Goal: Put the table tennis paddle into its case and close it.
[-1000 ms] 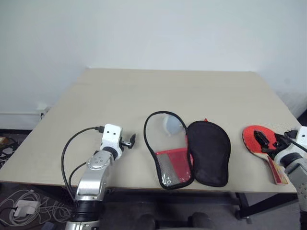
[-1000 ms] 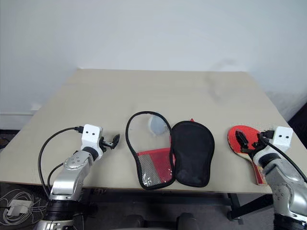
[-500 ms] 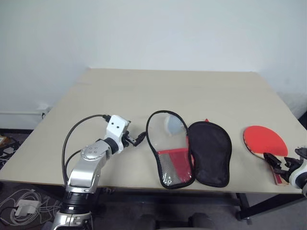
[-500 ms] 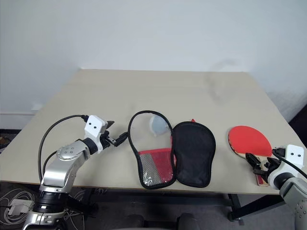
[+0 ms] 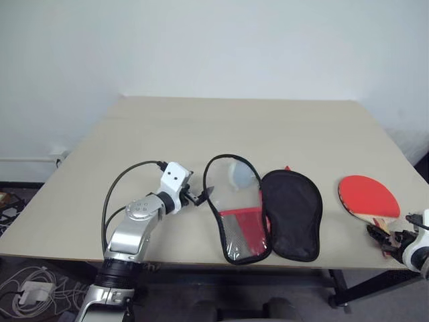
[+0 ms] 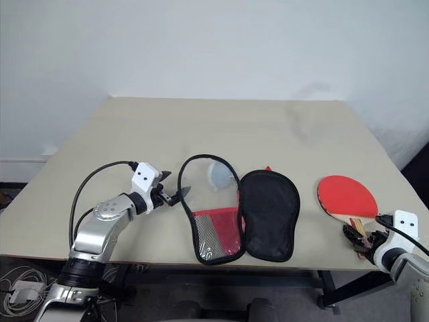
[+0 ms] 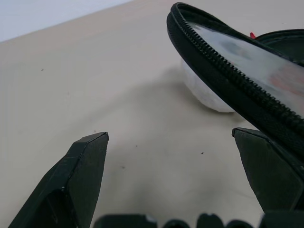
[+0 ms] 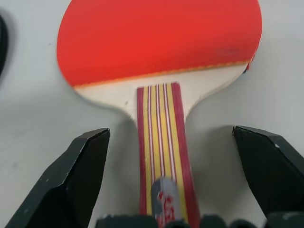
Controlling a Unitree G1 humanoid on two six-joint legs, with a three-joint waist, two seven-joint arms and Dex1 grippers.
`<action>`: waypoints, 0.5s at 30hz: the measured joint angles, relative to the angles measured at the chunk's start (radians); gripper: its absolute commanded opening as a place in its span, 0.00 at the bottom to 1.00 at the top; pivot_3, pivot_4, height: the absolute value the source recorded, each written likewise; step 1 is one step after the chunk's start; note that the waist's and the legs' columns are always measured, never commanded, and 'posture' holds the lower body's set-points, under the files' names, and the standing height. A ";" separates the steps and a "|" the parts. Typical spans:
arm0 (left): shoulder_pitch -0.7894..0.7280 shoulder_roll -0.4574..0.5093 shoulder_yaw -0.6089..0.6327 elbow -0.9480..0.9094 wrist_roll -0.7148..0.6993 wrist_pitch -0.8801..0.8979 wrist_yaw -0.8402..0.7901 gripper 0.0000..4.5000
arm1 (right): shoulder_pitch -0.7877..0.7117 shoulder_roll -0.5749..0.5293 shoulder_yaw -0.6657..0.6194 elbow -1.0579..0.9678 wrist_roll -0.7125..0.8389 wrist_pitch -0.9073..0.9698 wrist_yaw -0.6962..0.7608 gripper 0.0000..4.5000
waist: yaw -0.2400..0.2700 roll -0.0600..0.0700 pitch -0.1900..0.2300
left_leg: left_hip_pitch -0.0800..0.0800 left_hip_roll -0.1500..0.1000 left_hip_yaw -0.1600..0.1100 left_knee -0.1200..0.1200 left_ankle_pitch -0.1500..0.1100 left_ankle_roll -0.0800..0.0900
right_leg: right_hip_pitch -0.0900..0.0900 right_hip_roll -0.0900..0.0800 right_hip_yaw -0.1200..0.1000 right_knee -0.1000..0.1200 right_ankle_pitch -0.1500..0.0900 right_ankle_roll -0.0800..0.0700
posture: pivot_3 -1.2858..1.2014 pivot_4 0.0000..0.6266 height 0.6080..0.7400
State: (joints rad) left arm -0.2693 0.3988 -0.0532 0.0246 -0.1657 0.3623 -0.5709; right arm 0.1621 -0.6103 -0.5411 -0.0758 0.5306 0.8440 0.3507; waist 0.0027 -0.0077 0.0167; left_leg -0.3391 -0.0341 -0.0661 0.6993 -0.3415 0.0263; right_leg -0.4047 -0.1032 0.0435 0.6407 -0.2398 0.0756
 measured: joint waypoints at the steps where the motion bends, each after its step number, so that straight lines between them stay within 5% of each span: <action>1: 0.000 0.000 0.000 0.002 0.000 -0.002 0.003 1.00 | -0.003 0.000 0.002 0.011 -0.009 -0.006 0.001 0.70 | 0.000 -0.002 0.000 | 0.000 0.000 0.000 0.000 0.000 0.000 | 0.000 0.000 0.000 0.000 0.000 0.000 | 0.52 0.00 0.82; 7: 0.004 -0.004 0.000 0.001 0.001 -0.004 0.014 1.00 | -0.008 -0.012 0.030 0.011 -0.021 -0.006 0.046 0.24 | -0.001 -0.005 -0.001 | 0.001 0.000 0.000 0.000 0.000 0.000 | 0.001 0.000 0.000 0.000 0.000 0.000 | 0.52 0.00 0.82; 15: 0.008 -0.018 0.000 0.007 0.006 -0.020 0.028 1.00 | -0.036 -0.045 0.022 -0.039 -0.009 0.094 0.045 0.25 | 0.000 -0.003 -0.001 | 0.000 0.000 0.000 0.000 0.000 0.000 | -0.001 0.000 0.000 0.000 0.000 0.000 | 0.52 0.00 0.82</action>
State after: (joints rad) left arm -0.2609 0.3811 -0.0536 0.0314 -0.1601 0.3421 -0.5426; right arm 0.1259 -0.6551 -0.5190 -0.1143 0.5219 0.9380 0.3956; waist 0.0029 -0.0104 0.0158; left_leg -0.3394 -0.0336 -0.0661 0.6996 -0.3418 0.0267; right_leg -0.4054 -0.1031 0.0438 0.6407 -0.2398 0.0757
